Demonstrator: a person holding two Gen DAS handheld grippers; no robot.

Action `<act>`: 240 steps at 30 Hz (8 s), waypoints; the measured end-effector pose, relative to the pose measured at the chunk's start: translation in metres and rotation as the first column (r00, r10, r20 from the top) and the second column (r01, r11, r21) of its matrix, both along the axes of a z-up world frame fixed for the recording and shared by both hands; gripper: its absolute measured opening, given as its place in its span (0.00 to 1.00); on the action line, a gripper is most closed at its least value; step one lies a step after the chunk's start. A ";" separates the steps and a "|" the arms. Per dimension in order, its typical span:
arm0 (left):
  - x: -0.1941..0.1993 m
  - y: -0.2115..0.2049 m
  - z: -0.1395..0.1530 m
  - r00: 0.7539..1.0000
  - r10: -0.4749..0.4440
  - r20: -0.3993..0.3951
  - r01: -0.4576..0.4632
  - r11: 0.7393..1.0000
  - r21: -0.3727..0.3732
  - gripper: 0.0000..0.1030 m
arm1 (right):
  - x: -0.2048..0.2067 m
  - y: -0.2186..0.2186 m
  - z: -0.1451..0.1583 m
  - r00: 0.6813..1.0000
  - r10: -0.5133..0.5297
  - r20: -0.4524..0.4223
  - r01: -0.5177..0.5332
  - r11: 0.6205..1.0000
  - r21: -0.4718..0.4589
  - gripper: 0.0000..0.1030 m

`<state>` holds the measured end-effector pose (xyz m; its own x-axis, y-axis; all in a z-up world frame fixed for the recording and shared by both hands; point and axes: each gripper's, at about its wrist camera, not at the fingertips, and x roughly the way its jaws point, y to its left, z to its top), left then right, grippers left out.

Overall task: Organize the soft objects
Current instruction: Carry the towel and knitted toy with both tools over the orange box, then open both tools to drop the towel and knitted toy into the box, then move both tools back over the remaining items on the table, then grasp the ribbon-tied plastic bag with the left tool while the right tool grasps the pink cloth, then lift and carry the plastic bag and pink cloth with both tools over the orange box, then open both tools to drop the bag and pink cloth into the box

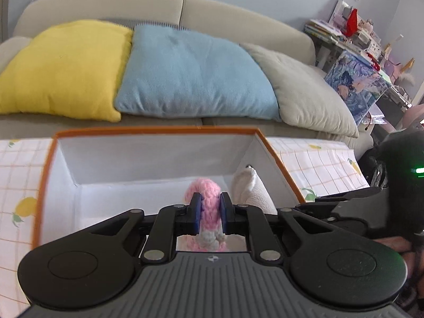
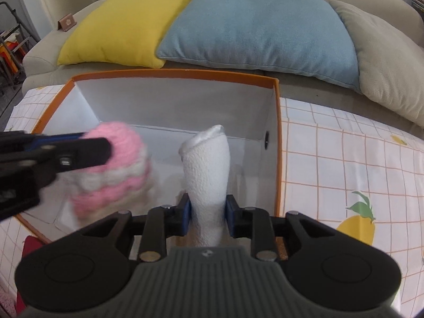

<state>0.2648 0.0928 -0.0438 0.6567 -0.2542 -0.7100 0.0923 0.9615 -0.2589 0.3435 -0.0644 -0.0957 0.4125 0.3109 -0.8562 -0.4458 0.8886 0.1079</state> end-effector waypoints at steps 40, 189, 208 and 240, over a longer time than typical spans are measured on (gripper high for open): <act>-0.179 -0.075 0.050 0.992 -0.067 0.106 0.071 0.997 -0.034 0.51 | -0.227 -0.163 0.062 0.930 -0.293 0.222 0.256 0.950 0.181 0.49; -0.053 0.042 -0.007 0.980 0.078 -0.183 -0.017 0.951 0.310 0.52 | -0.101 0.049 0.057 0.841 0.203 0.502 -0.147 0.978 -0.150 0.02; -0.063 0.059 0.020 0.987 0.159 -0.030 -0.145 0.954 0.262 0.72 | -0.061 0.094 0.031 0.878 0.213 0.430 -0.168 0.976 -0.140 0.02; -0.109 0.023 0.059 0.980 0.177 0.097 -0.190 0.968 0.161 0.71 | -0.106 0.031 0.074 0.868 0.138 0.477 -0.098 0.989 -0.108 0.45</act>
<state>0.1557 0.1160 0.0153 0.7381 -0.0054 -0.6746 -0.0758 0.9930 -0.0908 0.2379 -0.0332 -0.0216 0.7443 0.3248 -0.5835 -0.5268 0.8225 -0.2142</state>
